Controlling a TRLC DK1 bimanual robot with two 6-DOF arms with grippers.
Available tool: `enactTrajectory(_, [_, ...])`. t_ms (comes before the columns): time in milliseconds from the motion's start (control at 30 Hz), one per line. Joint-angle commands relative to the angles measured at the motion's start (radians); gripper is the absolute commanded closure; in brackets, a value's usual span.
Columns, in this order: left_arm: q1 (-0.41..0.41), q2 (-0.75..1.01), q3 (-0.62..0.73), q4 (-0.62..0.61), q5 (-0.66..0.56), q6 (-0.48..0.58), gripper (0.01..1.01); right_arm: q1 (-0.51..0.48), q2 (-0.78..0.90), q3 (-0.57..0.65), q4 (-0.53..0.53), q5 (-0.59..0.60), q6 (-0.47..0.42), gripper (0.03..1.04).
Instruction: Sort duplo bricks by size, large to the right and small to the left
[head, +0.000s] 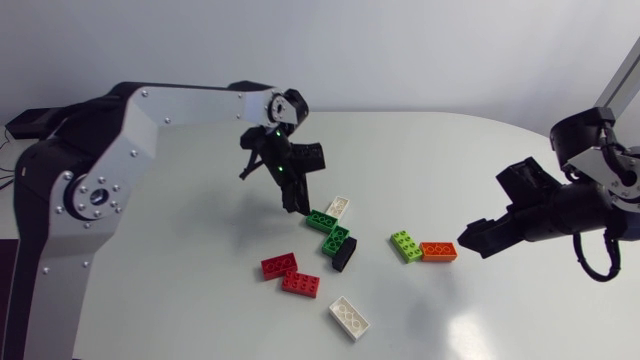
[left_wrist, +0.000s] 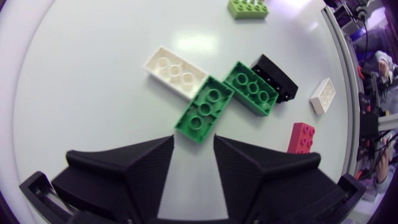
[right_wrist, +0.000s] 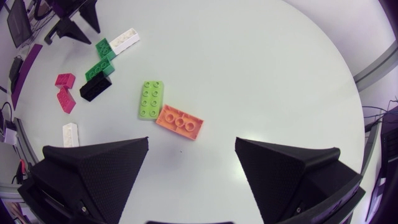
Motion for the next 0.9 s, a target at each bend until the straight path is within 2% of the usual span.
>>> enactTrajectory(0, [0.03, -0.045, 0.042, 0.005, 0.015, -0.105, 0.056, 0.045, 0.034, 0.022, 0.011, -0.009, 0.042, 0.06])
enactTrajectory(167, [0.067, -0.056, 0.026, 0.048, 0.017, -0.223, 0.054, 0.161, 0.087, 0.076, 0.027, -0.008, 0.109, 0.06])
enactTrajectory(233, [0.073, -0.096, -0.049, 0.06, 0.017, -0.225, 0.054, 0.192, 0.11, 0.098, 0.027, -0.008, 0.125, 0.06])
enactTrajectory(333, [0.089, -0.206, -0.259, 0.109, 0.003, -0.173, 0.056, 0.227, 0.11, 0.107, 0.022, -0.006, 0.135, 0.06])
enactTrajectory(500, [0.106, -0.394, -0.541, 0.107, -0.086, -0.12, 0.092, 0.25, 0.08, 0.101, 0.014, -0.006, 0.14, 0.06])
enactTrajectory(600, [0.133, -0.496, -0.661, 0.104, -0.141, -0.108, 0.089, 0.269, 0.058, 0.095, 0.002, -0.005, 0.151, 0.06])
enactTrajectory(733, [0.181, -0.602, -0.79, 0.106, -0.15, -0.062, 0.057, 0.296, 0.017, 0.073, -0.007, -0.002, 0.163, 0.06])
enactTrajectory(867, [0.156, -0.653, -0.889, 0.132, -0.149, -0.041, 0.057, 0.315, -0.014, 0.059, -0.013, 0.001, 0.18, 0.06])
